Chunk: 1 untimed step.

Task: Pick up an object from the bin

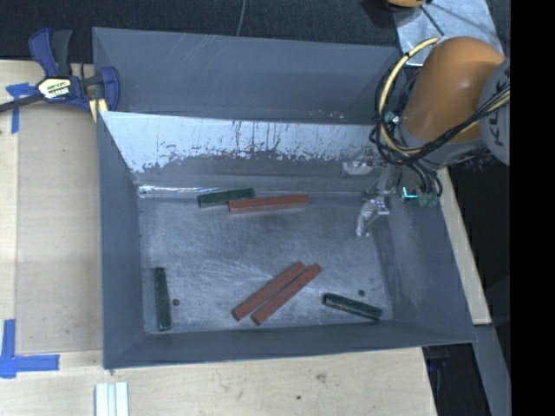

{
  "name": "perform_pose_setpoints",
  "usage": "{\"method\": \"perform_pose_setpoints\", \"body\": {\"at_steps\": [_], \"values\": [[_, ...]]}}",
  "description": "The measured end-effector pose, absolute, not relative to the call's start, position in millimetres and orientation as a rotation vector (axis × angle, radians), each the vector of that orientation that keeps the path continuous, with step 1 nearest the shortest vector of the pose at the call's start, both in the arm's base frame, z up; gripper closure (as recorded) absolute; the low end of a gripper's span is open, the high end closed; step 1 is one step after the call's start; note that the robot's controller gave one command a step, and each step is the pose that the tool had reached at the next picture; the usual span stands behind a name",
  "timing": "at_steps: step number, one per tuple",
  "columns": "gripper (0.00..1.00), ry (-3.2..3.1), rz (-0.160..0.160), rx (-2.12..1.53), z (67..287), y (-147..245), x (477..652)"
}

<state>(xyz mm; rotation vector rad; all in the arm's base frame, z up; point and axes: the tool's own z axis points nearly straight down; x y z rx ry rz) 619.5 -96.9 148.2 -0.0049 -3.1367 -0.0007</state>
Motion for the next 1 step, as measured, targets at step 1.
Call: {"method": "perform_pose_setpoints", "body": {"at_steps": [1], "values": [[0.0,-3.145,0.001,-0.002,153.2,-96.6,621.5]]}}
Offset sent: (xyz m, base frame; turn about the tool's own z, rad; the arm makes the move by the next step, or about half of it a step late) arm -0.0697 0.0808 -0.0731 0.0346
